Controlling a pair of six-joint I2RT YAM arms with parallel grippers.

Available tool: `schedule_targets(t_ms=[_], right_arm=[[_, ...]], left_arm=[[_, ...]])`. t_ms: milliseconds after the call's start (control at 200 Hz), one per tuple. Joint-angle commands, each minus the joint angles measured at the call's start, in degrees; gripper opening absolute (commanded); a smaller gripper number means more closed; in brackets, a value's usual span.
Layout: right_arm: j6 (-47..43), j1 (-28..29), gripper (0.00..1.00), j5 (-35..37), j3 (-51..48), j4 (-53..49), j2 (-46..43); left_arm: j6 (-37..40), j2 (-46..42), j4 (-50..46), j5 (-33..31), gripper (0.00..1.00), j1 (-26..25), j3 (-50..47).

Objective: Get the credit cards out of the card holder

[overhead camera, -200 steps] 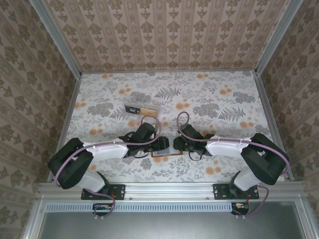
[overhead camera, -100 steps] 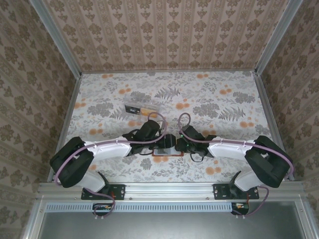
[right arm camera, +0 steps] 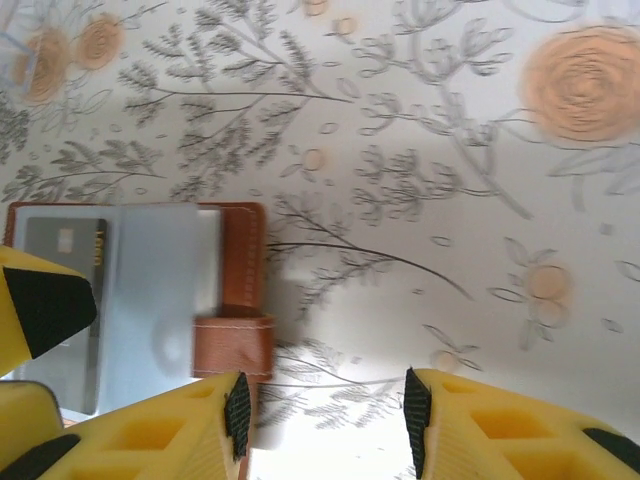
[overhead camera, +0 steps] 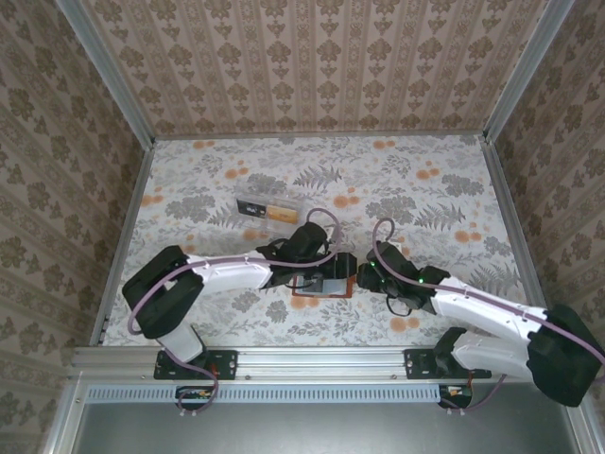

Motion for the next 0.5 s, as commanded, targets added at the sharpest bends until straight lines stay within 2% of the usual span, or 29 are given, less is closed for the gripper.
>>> schedule_targets(t_ms=[0,210,495], right_arm=[[0.99,-1.19,0.49,1.51,-1.78,-2.69,-4.38],[-0.10,-1.66,0.50,-0.09,-2.65,-2.14,-6.44],[-1.47,-0.42,0.49,-4.88,0.05,2.92,-1.40]], left_arm=[[0.93,3.10,0.44,1.30,0.66,-1.26,1.85],[0.37,1.15,0.72,0.35,0.62,-0.33,-0.38],[2.28,-12.90,-4.78,-2.26,0.62,5.67,-7.45]])
